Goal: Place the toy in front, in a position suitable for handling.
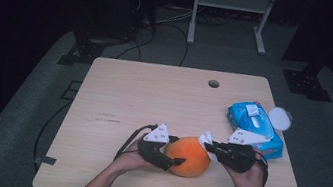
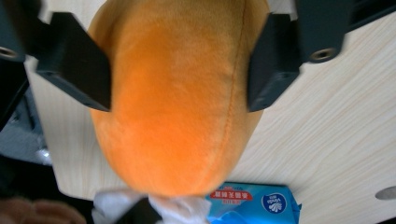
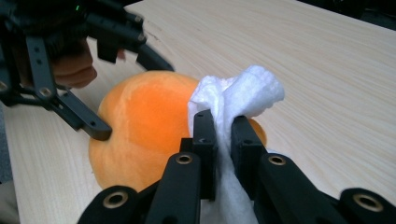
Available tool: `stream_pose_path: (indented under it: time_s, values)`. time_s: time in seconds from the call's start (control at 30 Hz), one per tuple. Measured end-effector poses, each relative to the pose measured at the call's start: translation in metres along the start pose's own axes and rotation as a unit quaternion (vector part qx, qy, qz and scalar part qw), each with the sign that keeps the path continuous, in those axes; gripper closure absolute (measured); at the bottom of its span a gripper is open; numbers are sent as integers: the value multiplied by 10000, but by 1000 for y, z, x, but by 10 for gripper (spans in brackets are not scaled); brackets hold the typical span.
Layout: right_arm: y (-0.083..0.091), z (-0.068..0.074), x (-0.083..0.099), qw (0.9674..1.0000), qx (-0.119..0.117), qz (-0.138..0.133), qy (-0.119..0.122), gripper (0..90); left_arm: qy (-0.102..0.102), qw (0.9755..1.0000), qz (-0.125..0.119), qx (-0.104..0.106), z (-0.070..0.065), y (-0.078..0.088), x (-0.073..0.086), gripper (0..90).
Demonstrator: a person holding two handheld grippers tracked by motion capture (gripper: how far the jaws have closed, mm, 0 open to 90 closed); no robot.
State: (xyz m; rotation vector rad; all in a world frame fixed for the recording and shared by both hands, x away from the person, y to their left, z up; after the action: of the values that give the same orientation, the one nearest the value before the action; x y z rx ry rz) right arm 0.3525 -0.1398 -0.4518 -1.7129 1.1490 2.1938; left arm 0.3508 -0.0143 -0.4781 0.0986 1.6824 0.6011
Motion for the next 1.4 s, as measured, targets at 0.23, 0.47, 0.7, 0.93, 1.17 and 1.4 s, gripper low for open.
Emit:
stream_pose_path:
  time_s: [0.23,0.47,0.7,0.93,1.17,1.4]
  values:
    - [-1,19,-9,9997,-99,-67,220,822,-73,9999,80,-45,-6,-2,0,254]
    - [-16,50,-16,9973,-380,-1,623,821,-761,9967,275,-104,-18,-5,1,295]
    - [-3,20,-10,9992,-68,-62,396,822,-497,9986,191,22,-6,2,8,318]
    - [6,9,-4,9997,40,-110,227,821,-258,9995,169,53,4,8,14,317]
    - [-2,34,-8,9980,-248,-188,552,821,-99,9998,140,93,10,13,19,318]
    - [1,6,1,9994,79,-143,293,820,-37,9999,103,101,10,11,18,323]
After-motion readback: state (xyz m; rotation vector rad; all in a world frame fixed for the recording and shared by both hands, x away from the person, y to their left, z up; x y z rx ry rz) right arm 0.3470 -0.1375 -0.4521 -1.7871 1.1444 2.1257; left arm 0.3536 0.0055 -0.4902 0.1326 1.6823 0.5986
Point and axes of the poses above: each handheld gripper's, and its own axes: y roughly backward along the jaws, x roughly out of its underside, z roughly to its left, the point moved 10 cm from there along -y, roughly forward along the jaws, and after that the axes turned 3 degrees about -z, right-handed, at the moved point
